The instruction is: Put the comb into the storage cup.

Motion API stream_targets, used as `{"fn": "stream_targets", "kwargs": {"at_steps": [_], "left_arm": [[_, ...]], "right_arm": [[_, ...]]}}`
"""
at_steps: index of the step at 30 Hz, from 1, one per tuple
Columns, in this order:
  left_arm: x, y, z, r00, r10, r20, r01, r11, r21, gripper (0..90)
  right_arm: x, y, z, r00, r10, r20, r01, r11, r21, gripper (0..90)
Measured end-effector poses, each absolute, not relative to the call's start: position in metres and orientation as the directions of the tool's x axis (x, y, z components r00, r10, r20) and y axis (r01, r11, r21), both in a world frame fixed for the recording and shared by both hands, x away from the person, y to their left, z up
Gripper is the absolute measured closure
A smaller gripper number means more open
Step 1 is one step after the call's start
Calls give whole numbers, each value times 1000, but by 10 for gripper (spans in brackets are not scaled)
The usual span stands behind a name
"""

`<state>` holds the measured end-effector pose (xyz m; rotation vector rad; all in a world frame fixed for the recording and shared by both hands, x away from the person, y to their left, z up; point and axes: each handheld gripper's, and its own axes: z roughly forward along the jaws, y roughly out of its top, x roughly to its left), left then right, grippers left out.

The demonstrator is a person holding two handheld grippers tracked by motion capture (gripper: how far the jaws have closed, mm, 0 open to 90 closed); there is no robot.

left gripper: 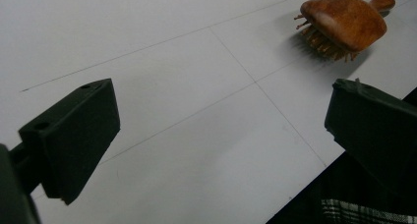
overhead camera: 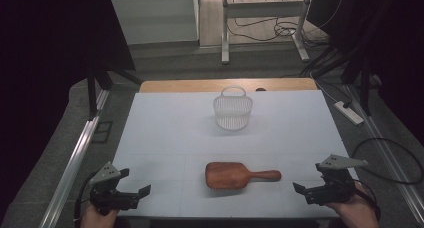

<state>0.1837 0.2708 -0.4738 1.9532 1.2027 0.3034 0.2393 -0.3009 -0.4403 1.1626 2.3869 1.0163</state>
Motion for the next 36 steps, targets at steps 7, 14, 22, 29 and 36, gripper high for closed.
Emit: {"fn": "stream_targets", "kwargs": {"at_steps": [7, 14, 22, 29, 36], "left_arm": [[184, 271, -474, 519, 833, -192, 638, -227, 736, 10], [184, 270, -474, 518, 834, -189, 637, -229, 736, 13], [184, 270, -474, 518, 834, -190, 637, -228, 736, 14], [183, 270, -474, 519, 834, -189, 636, -229, 737, 16], [183, 271, -474, 519, 833, -190, 636, -229, 737, 16]], "right_arm": [[244, -294, -438, -646, 762, 44, 565, 438, 699, 0], [250, -285, -436, -665, 744, 64, 561, 441, 700, 0], [255, -276, -435, -682, 727, 83, 564, 450, 692, 0], [259, -261, -436, -712, 697, 87, 553, 480, 681, 0], [263, -248, -438, -733, 677, 68, 534, 511, 674, 0]]}}
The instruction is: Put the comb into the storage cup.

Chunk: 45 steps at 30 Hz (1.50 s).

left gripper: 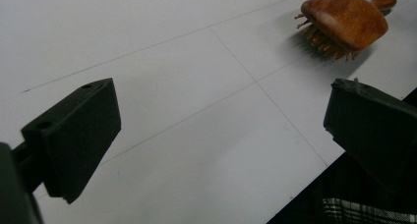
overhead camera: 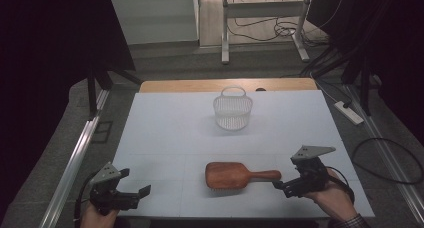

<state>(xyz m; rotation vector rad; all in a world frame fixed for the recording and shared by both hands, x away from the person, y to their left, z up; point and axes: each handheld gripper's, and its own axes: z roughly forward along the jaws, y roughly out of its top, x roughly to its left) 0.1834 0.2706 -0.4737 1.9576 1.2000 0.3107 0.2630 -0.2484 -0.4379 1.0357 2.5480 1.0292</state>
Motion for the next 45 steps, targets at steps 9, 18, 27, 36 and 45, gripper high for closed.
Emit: {"fn": "stream_targets", "kwargs": {"at_steps": [9, 18, 27, 36, 45], "left_arm": [[184, 271, -474, 518, 833, -195, 638, -224, 737, 15], [184, 271, -474, 519, 832, -197, 639, -225, 736, 14], [184, 271, -474, 520, 831, -199, 639, -224, 736, 13], [184, 272, -474, 521, 830, -202, 640, -222, 736, 13], [184, 272, -474, 521, 829, -203, 640, -222, 735, 14]], "right_arm": [[268, -234, -439, -754, 654, 62, 524, 542, 657, 0], [272, -219, -440, -775, 629, 61, 511, 567, 646, 0], [279, -198, -442, -796, 601, 75, 509, 596, 622, 0], [284, -176, -444, -818, 571, 70, 494, 634, 595, 0], [287, -153, -446, -842, 534, 73, 471, 664, 580, 0]]}}
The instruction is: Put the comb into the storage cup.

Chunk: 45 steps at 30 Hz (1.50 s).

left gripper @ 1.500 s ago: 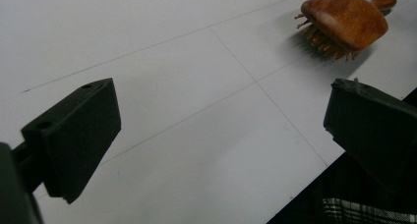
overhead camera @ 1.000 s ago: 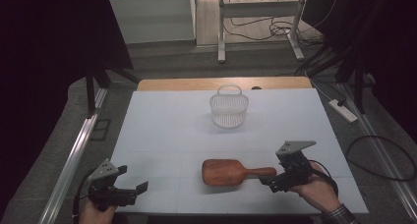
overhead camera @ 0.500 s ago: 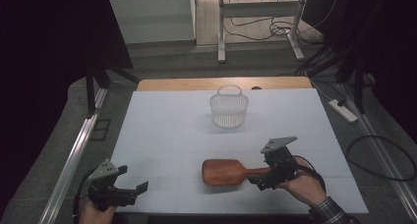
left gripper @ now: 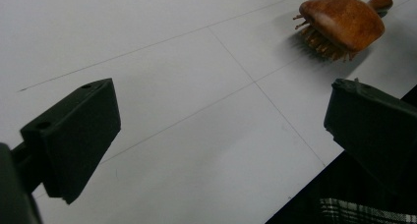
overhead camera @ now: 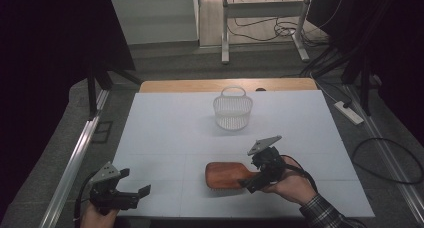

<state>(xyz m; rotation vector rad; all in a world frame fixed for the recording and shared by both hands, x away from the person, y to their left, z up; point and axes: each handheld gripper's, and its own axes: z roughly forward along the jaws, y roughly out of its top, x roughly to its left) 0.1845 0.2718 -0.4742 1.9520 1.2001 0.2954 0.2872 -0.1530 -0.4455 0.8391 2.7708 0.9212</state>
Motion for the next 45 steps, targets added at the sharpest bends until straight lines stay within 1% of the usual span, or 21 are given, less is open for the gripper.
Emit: {"fn": "stream_targets", "kwargs": {"at_steps": [12, 15, 16, 17, 18, 20, 22, 23, 24, 29, 31, 37, 39, 45], "left_arm": [[185, 272, -474, 522, 828, -204, 640, -223, 735, 14], [185, 272, -474, 523, 827, -205, 640, -223, 735, 14], [185, 272, -474, 524, 827, -205, 640, -223, 735, 14], [185, 272, -474, 524, 827, -205, 640, -223, 735, 14], [185, 272, -474, 524, 827, -204, 640, -224, 735, 14], [185, 272, -474, 525, 826, -204, 639, -225, 735, 14], [184, 272, -474, 526, 825, -205, 639, -224, 736, 14], [184, 272, -474, 526, 825, -205, 639, -224, 736, 14], [184, 272, -474, 526, 825, -205, 639, -224, 736, 14], [184, 272, -474, 527, 825, -206, 639, -224, 736, 14], [185, 272, -474, 527, 824, -206, 639, -225, 735, 14], [185, 272, -474, 528, 824, -205, 640, -227, 734, 15], [185, 272, -474, 529, 824, -205, 639, -227, 735, 15], [185, 272, -474, 529, 823, -206, 638, -225, 736, 15]], "right_arm": [[290, -133, -448, -864, 499, 72, 447, 693, 565, 0], [289, -130, -449, -872, 485, 62, 432, 704, 563, 48], [289, -129, -449, -877, 477, 64, 426, 708, 563, 78], [289, -127, -448, -883, 465, 63, 416, 714, 563, 160], [288, -127, -448, -887, 457, 63, 410, 719, 561, 221], [288, -126, -447, -896, 438, 72, 400, 725, 561, 302], [288, -124, -447, -905, 419, 79, 389, 736, 554, 430], [288, -124, -447, -905, 419, 79, 389, 736, 554, 430], [288, -124, -447, -906, 413, 89, 390, 738, 551, 459], [291, -121, -447, -916, 387, 110, 382, 751, 538, 758], [293, -120, -446, -921, 364, 136, 377, 753, 539, 889], [292, -115, -448, -934, 329, 136, 349, 767, 539, 899], [290, -111, -453, -942, 311, 128, 330, 784, 525, 899], [287, -106, -465, -947, 289, 142, 320, 803, 503, 899]]}}
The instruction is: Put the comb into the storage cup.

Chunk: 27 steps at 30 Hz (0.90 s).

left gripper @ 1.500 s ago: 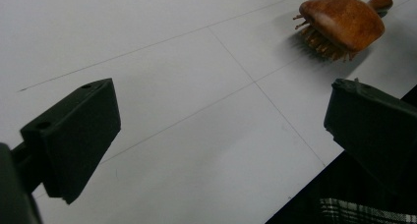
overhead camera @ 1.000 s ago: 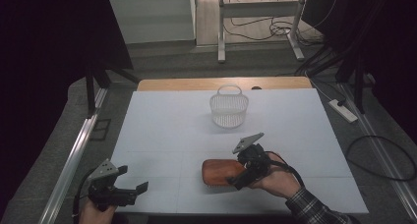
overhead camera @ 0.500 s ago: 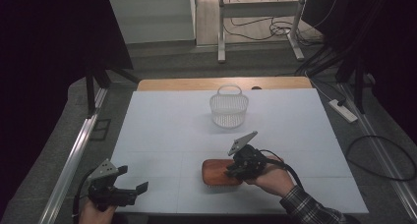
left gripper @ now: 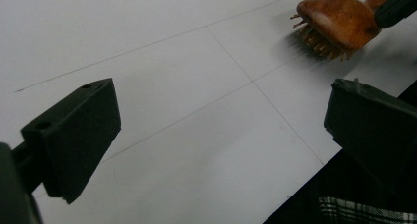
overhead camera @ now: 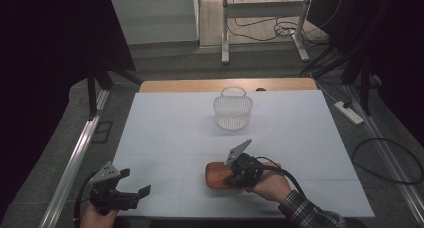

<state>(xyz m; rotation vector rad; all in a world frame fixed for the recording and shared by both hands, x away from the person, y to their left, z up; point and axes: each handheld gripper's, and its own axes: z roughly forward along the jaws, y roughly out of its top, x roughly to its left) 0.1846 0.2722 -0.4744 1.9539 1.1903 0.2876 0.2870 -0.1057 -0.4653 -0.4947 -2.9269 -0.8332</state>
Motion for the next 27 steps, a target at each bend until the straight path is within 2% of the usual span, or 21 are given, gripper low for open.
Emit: {"fn": "stream_targets", "kwargs": {"at_steps": [13, 23, 27], "left_arm": [[185, 272, -474, 529, 823, -207, 641, -227, 734, 15], [185, 272, -474, 529, 823, -206, 642, -230, 731, 15], [185, 272, -474, 529, 823, -207, 642, -229, 732, 15]], "right_arm": [[278, -94, -492, -962, 219, 161, 268, 864, 427, 899], [286, -93, -493, -959, 226, 169, 278, 854, 440, 900], [291, -93, -497, -960, 253, 118, 279, 866, 414, 900]]}}
